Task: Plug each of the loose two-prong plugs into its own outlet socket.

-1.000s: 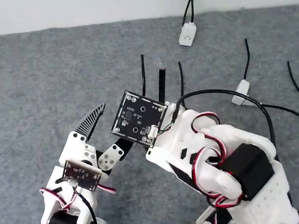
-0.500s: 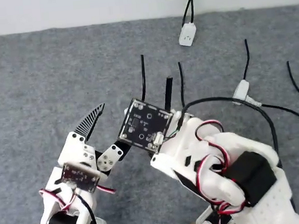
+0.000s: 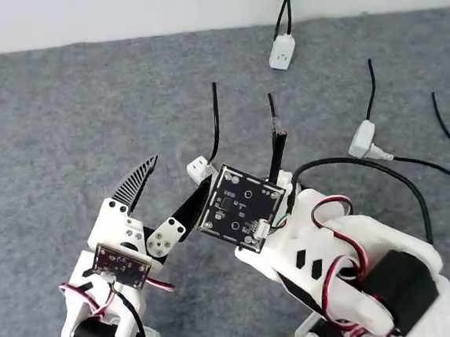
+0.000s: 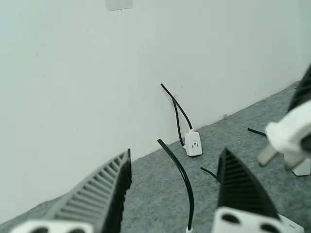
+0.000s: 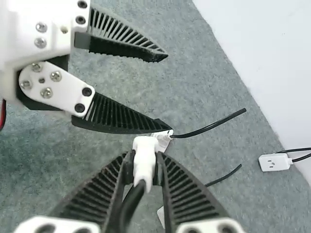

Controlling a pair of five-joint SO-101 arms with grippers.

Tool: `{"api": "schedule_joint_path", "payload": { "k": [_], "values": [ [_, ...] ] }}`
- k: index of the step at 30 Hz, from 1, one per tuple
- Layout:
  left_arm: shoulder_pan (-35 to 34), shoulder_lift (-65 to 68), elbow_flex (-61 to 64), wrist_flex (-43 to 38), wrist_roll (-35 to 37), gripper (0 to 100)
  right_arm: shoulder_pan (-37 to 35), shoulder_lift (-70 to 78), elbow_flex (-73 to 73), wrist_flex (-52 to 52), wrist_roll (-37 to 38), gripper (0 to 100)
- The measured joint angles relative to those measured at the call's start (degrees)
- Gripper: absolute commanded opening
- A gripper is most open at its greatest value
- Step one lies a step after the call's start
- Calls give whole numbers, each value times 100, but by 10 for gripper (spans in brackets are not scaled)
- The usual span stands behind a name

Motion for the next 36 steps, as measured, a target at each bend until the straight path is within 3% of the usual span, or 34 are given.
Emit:
{"api": "schedule_joint_path", "payload": {
  "k": [21, 36],
  "values": [
    [-9, 70, 9, 0, 9, 268, 26, 976, -264, -457, 0, 8],
    [44, 79, 18, 9, 9, 268, 26, -325, 932, -492, -158, 8]
  ]
}}
